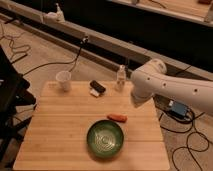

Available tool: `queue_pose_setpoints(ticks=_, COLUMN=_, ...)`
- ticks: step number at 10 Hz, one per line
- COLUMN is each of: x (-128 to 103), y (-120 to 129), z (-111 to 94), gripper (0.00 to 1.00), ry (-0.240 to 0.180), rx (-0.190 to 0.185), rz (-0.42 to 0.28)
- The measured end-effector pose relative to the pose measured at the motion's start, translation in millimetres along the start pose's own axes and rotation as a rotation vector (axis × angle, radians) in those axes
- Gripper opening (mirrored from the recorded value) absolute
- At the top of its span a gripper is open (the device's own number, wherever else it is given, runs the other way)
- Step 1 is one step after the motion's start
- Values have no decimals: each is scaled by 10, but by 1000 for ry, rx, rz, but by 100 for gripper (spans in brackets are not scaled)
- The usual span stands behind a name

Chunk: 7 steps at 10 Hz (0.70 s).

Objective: Move the arm in a circular motion

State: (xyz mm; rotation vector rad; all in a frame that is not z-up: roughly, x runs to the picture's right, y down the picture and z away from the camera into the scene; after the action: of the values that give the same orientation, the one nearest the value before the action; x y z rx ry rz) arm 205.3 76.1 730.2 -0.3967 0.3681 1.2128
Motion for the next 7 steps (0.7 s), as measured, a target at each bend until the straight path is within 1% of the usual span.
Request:
queue_pose_setpoints(ticks=1, x=-4, y=-137, z=40, gripper=0, ry=16, rx=5, rz=36)
queue_pose_setpoints(ticks=2, x=-64, y=-219, z=101, gripper=0, ry=38, rx=0, rz=69)
queue_pose_setpoints(ticks=3, x=-152, y=-223, z=160, gripper=0, ry=55, rx=-12, rz=87)
queue_pose_setpoints(ticks=4, x=-307, y=-187, z=235, gripper=0, ry=68, rx=-15, rz=89)
queue_pose_setpoints(ticks=5, x=-494, y=-82, z=286, gripper=0, ry=73, rx=-19, rz=76)
queue_pose_setpoints(ticks=6, x=-659, y=80, z=318, gripper=0, ry=73, rx=-33, rz=55)
queue_pose_setpoints(ticks=7, x=-760, y=225, z=323, gripper=0, ry=71, rx=-50, rz=30)
